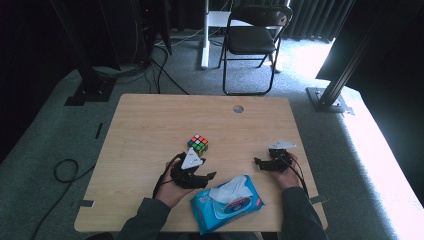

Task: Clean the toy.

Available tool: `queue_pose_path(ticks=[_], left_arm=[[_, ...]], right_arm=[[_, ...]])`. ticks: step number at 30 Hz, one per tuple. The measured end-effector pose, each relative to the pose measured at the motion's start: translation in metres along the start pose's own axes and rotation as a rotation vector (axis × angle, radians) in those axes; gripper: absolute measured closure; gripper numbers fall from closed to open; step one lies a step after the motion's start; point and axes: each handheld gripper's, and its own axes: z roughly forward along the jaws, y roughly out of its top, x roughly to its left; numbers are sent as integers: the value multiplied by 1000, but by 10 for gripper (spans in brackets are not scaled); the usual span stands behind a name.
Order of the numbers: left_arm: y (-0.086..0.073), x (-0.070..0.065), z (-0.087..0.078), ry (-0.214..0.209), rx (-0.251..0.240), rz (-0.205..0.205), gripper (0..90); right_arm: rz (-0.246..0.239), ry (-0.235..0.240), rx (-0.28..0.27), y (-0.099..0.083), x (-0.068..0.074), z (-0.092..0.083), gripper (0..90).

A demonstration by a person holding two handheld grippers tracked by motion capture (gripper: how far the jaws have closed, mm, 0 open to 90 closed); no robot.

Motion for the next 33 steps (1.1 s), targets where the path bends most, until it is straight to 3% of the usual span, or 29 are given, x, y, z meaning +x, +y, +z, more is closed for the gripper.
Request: queue_pose_path(ticks=[18,26,33], left_arm=[[5,-28,12,-87,19,47,375],[1,-38,25,-127,53,53,388],[-6,-38,36,-193,95,27,489]], right_arm=[[0,0,0,0,0,0,203],[0,0,0,0,0,0,203],[0,0,0,0,0,0,203]])
